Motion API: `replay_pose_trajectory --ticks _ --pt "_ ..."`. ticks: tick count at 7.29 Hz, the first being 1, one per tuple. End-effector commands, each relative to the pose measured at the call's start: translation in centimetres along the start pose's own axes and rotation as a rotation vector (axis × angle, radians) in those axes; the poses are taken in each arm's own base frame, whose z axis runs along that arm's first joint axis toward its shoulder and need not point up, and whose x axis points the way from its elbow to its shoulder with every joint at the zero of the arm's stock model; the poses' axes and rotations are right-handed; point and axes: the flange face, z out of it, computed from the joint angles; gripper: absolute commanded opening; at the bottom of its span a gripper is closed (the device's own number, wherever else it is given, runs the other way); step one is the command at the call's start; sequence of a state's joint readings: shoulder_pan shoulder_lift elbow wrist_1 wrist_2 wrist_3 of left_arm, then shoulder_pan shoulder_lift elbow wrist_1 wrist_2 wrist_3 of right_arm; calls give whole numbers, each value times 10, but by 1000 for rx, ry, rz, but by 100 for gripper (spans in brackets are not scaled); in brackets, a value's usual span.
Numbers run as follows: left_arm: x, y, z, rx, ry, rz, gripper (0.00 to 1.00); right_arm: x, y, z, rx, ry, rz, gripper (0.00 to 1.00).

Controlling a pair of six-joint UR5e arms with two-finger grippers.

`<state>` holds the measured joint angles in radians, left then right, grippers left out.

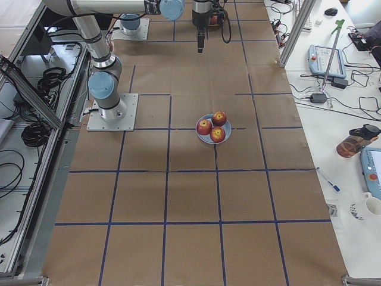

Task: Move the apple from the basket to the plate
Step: 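Close the left gripper on the yellow-red striped apple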

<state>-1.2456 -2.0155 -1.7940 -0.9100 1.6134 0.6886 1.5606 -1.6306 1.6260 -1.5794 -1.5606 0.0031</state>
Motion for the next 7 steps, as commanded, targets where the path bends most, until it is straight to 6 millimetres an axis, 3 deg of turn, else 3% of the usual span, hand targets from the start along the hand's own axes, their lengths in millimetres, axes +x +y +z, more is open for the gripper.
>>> replay_pose_trajectory --ticks 1,3,5,7 --pt "1 0 9 15 -5 3 92 0 0 0 1 1 1 100" --pt "6 -1 7 13 -9 7 60 0 0 0 1 -1 1 100" --pt "11 1 1 11 -11 10 37 0 0 0 1 -1 1 100" --pt "14 -3 -15 18 -17 14 22 0 0 0 1 -1 1 100"
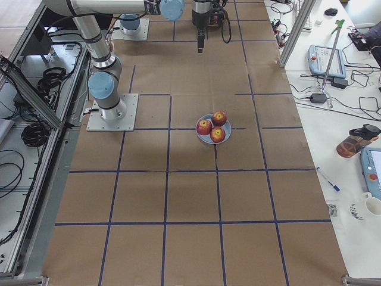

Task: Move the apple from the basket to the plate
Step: 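Close the left gripper on the yellow-red striped apple, then lift the striped apple and carry it toward the table center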

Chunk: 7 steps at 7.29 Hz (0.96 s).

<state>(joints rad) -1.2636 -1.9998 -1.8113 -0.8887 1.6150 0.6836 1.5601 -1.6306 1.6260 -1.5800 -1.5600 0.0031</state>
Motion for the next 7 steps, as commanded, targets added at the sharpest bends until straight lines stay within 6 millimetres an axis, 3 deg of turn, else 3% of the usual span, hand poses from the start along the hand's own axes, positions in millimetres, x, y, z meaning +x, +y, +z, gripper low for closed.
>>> replay_pose_trajectory --ticks 1,3,4,5,7 --pt "7 -5 -30 5 4 -23 19 0 0 -1 2 0 0 100" --pt "79 -30 -79 -7 10 -101 14 0 0 -1 2 -2 0 100" --pt "120 -46 -102 -16 11 -148 4 0 0 -1 2 0 0 100" --pt "164 -59 -111 -40 18 -194 1 0 0 -1 2 0 0 100" --pt "257 -77 -105 -43 18 -289 0 0 0 -1 2 0 0 100"
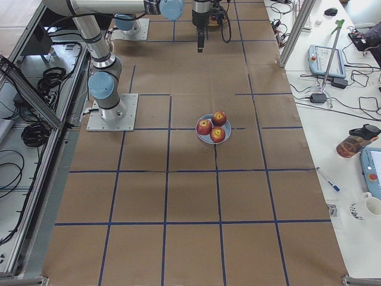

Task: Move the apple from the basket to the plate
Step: 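Lift the striped apple and carry it toward the table center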

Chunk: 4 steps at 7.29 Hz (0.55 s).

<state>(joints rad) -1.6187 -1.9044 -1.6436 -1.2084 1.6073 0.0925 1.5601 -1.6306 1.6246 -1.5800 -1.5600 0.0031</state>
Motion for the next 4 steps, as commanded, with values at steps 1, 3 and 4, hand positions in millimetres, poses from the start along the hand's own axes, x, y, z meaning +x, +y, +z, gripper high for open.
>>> replay_pose_trajectory --ticks 1,3,4 --pt "105 5 19 -4 11 -67 0 0 0 0 0 0 0 100" --pt "179 -4 51 -10 42 -50 0 0 0 0 0 0 0 100" --pt "205 -5 63 -9 38 -64 0 0 0 1 -1 0 0 100"
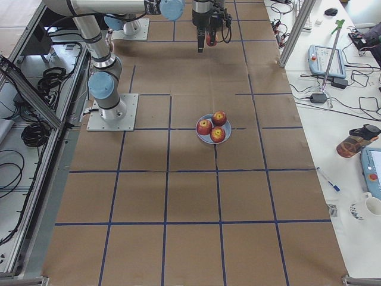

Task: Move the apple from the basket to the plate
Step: 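Lift the striped apple and carry it toward the table center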

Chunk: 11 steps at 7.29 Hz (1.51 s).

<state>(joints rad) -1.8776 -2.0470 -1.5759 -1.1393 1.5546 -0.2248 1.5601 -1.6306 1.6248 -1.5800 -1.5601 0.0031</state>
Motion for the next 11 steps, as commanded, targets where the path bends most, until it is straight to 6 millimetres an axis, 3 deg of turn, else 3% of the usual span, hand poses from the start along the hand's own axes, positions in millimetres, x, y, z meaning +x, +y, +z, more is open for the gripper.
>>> replay_pose_trajectory --ticks 1,3,7,8,10,11 --pt "48 -4 26 0 -1 -11 0 0 0 0 0 0 0 100" --pt "72 -3 51 -5 -8 -21 0 0 0 1 -1 0 0 100" --pt "71 -1 58 -16 -9 -26 7 0 0 1 -1 0 0 100" --pt "72 -3 60 -17 -11 -27 20 0 0 1 -1 2 0 100" --pt "72 -3 59 -16 -4 -27 32 0 0 1 -1 2 0 100" --pt "72 -4 57 -13 -9 -27 56 0 0 1 -1 2 0 100"
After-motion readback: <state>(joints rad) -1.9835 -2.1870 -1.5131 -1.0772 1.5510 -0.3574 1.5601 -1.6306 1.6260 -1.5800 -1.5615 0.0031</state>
